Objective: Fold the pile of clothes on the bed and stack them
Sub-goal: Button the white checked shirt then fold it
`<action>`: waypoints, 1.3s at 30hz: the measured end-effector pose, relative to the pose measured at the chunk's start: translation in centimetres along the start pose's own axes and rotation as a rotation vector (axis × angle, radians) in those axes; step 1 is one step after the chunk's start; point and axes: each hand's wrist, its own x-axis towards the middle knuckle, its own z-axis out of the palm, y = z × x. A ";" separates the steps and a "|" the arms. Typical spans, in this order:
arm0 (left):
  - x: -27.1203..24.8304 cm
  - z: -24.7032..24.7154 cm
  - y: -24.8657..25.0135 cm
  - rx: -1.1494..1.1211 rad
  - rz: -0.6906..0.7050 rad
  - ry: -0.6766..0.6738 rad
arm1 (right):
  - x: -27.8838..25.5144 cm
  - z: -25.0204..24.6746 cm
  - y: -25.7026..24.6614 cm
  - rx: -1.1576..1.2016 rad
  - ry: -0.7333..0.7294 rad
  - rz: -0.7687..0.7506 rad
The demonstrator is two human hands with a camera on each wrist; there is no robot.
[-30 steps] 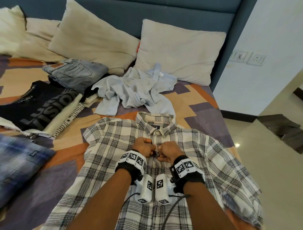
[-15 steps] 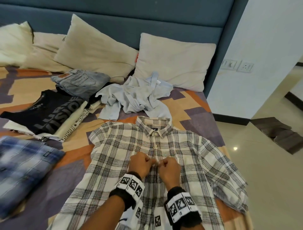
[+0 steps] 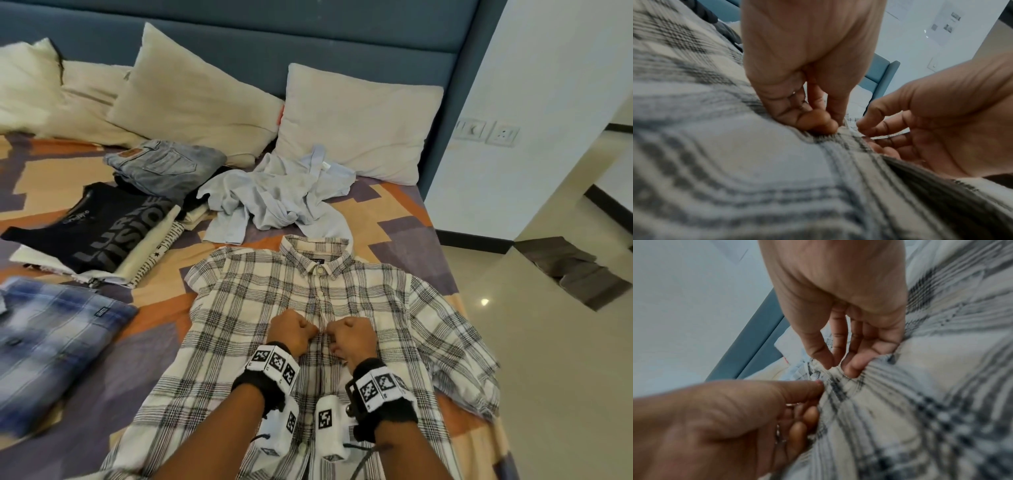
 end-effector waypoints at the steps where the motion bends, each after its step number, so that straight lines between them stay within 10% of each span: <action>1: -0.1 -0.1 0.0 -0.012 -0.008 0.003 | 0.0 0.1 -0.2 -0.017 0.003 0.013; 19: -0.3 0.1 1.3 0.064 -0.002 0.006 | -0.7 -0.4 -1.3 -0.190 -0.079 -0.276; 39: 0.0 0.8 0.9 -0.207 -0.140 0.077 | 0.1 -0.2 0.7 0.241 -0.159 0.004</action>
